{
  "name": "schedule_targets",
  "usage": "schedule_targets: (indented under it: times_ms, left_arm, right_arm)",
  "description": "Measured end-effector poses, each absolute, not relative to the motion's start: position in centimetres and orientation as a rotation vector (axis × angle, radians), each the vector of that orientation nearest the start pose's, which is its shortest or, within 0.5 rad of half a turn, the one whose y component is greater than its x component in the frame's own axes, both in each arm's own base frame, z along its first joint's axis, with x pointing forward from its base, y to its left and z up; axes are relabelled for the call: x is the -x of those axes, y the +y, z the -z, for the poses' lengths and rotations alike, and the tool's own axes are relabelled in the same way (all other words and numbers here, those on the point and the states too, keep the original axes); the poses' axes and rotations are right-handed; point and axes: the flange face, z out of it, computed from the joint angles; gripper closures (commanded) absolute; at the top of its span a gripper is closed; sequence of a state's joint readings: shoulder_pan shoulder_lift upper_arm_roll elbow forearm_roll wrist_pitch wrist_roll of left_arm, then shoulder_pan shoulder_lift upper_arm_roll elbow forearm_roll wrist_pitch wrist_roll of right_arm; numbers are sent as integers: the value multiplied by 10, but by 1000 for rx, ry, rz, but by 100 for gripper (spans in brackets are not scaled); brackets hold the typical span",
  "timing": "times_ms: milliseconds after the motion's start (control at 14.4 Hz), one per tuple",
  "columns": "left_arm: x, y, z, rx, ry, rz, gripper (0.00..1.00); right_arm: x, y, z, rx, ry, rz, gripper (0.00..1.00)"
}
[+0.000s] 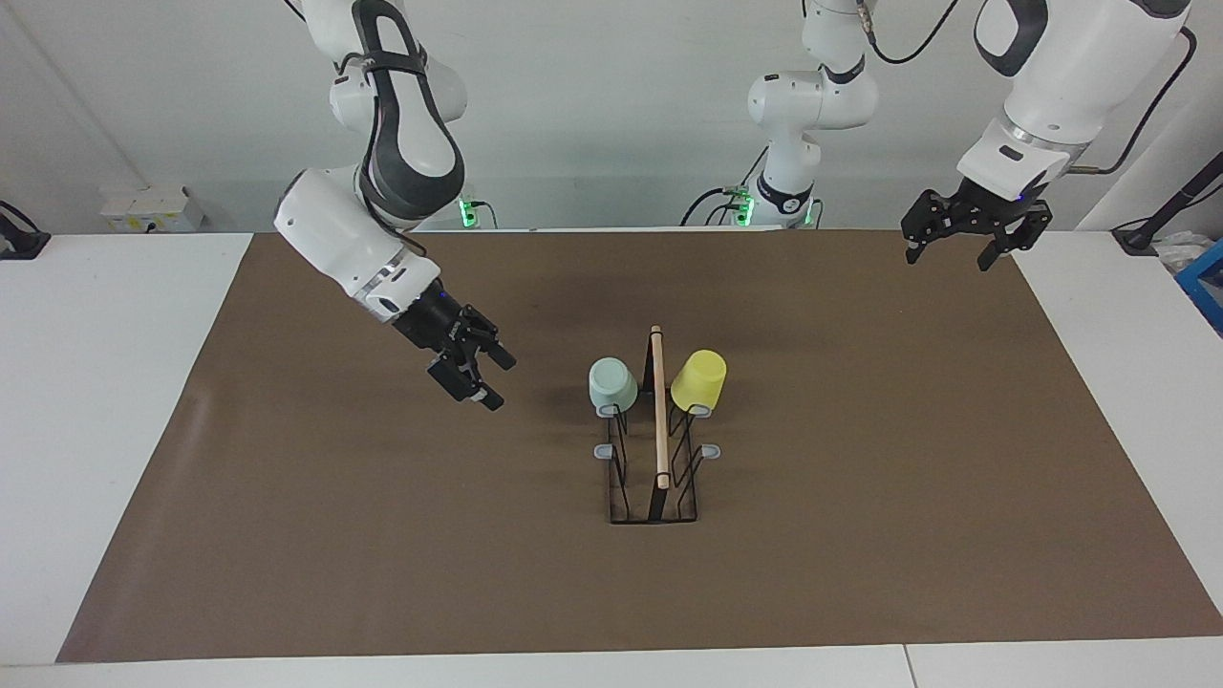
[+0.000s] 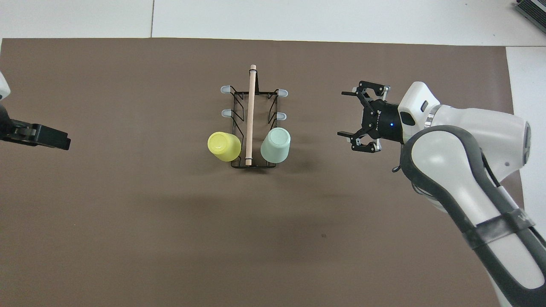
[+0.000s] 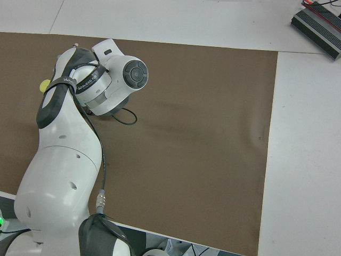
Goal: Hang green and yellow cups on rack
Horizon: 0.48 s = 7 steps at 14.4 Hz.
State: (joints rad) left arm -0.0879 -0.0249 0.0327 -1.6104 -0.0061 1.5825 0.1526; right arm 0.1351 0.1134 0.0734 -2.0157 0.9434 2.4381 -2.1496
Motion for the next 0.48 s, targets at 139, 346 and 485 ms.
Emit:
schedule_targets:
  times_ms: [139, 346, 485]
  left_arm:
    - [-547, -31, -621, 3132, 327, -4, 0]
    - [-547, -31, -621, 3132, 327, -4, 0]
    - [-547, -31, -621, 3132, 327, -4, 0]
  right_arm:
    - [-591, 111, -427, -1960, 2405, -1081, 0]
    - [-589, 91, -425, -1857, 2524, -874, 0]
    - [-586, 75, -431, -1799, 2576, -740, 0]
